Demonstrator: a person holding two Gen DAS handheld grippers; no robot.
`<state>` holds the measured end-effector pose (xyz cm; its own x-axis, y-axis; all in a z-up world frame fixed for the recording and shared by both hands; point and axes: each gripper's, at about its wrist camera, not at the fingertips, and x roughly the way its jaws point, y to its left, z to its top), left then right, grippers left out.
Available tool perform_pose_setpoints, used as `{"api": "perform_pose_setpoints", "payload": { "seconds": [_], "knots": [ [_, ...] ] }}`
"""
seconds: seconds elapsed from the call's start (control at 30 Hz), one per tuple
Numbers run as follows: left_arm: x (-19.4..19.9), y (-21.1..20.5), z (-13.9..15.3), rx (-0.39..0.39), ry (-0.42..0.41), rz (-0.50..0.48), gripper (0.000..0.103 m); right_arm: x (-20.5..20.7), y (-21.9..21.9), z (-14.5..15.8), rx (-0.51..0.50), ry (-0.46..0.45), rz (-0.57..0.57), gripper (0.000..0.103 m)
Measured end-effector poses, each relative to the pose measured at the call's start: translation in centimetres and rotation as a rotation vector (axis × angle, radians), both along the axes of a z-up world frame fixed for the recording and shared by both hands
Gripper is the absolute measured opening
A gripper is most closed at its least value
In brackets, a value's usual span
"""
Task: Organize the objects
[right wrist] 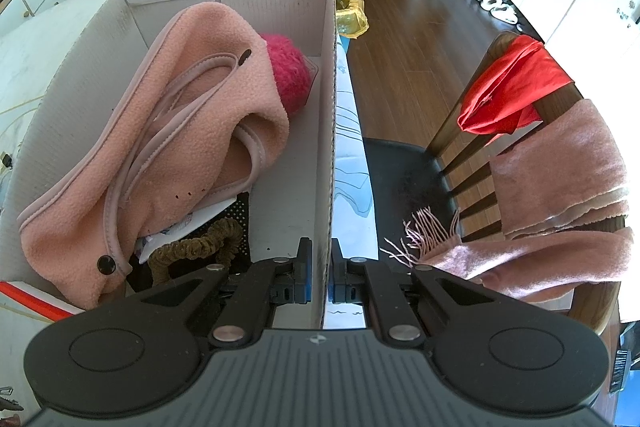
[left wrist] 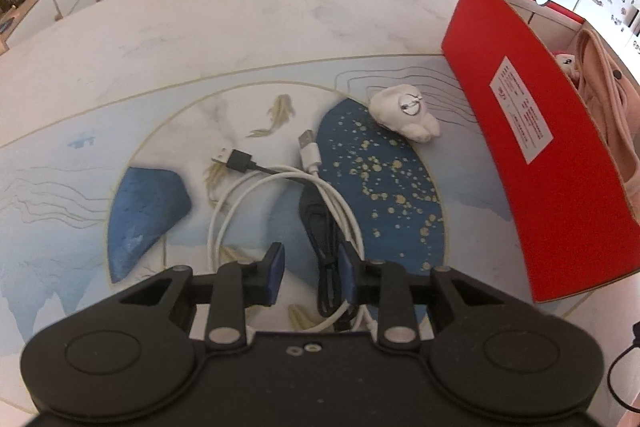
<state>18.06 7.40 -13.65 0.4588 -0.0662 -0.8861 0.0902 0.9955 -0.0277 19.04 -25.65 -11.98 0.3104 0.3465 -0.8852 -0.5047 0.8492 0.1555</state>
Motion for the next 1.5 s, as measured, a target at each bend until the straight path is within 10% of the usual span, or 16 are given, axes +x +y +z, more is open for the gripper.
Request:
{"api": "perform_pose_setpoints", "payload": {
  "seconds": [0.43,0.73,1.17,1.5],
  "knots": [
    [0.3,0.3,-0.7,-0.019,0.028,0.007,0.028,0.1,0.0,-0.1,0.001,0.002,0.001,0.007],
    [0.4,1.0,-0.7,-0.100,0.046,0.057,0.009,0.1,0.1,0.0,0.002,0.002,0.002,0.007],
    [0.8,4.0,4.6,-0.221,-0.120,0.197,0.001,0.1,0.2,-0.1,0.003,0.002,0.003,0.007],
    [3.4,5.0,1.1,-0.265,0.037,0.250,0.000,0.2,0.2,-0.1,0.008,0.001,0.003,0.007]
  ]
}}
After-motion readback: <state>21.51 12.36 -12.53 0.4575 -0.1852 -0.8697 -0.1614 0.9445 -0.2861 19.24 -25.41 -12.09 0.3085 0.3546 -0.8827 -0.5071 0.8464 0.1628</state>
